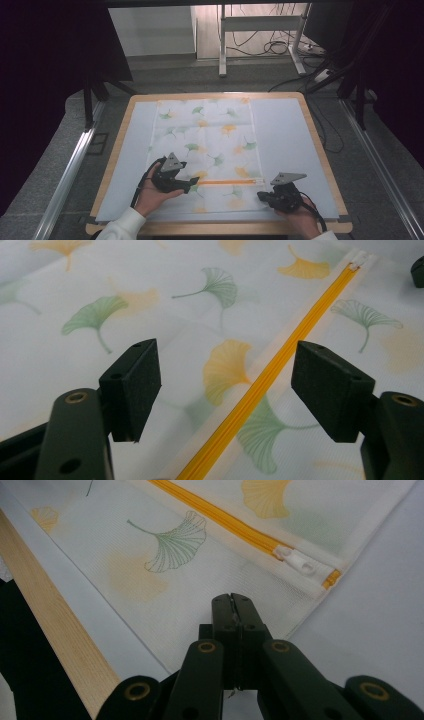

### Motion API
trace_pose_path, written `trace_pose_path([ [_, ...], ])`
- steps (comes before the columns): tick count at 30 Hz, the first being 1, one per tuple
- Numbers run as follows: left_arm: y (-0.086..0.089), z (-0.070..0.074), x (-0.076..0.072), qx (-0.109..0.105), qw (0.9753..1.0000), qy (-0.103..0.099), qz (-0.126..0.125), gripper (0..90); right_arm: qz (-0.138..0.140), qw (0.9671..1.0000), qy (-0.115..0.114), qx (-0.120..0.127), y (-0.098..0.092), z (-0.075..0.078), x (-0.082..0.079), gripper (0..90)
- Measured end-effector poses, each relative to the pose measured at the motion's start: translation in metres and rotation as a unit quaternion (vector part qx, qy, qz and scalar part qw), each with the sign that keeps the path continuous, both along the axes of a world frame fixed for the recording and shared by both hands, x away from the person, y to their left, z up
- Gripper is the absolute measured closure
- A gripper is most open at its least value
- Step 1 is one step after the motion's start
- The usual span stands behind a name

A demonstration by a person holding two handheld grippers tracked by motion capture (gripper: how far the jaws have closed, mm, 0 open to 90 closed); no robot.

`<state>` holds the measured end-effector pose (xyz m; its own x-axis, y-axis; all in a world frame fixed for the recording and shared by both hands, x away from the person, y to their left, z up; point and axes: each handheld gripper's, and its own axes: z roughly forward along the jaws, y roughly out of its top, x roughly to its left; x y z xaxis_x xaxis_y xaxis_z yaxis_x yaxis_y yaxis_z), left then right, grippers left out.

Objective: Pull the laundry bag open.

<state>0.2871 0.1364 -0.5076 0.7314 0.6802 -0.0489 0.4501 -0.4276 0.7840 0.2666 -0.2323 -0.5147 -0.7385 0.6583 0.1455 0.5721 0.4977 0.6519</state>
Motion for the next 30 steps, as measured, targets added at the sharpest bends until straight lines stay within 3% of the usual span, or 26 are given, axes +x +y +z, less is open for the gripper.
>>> trace_pose_path([
  [4,-0.01,0.001,0.002,-0.011,0.9999,0.006,-0.01,27.8,-0.001,1.0,-0.001,-0.002,0.0,0.0,0.0,88.7],
  [13,-0.04,0.004,0.009,-0.004,0.9994,0.0,-0.035,26.5,-0.007,1.0,0.002,-0.004,-0.001,-0.002,0.0,88.7],
  [23,-0.05,0.003,0.013,0.007,0.9994,0.001,-0.033,26.0,-0.003,0.9999,0.002,-0.013,0.0,-0.004,0.001,88.7],
  [30,-0.061,0.007,0.014,0.012,0.9987,0.004,-0.05,26.9,-0.005,0.9999,0.005,-0.01,0.0,-0.004,0.001,88.7],
])
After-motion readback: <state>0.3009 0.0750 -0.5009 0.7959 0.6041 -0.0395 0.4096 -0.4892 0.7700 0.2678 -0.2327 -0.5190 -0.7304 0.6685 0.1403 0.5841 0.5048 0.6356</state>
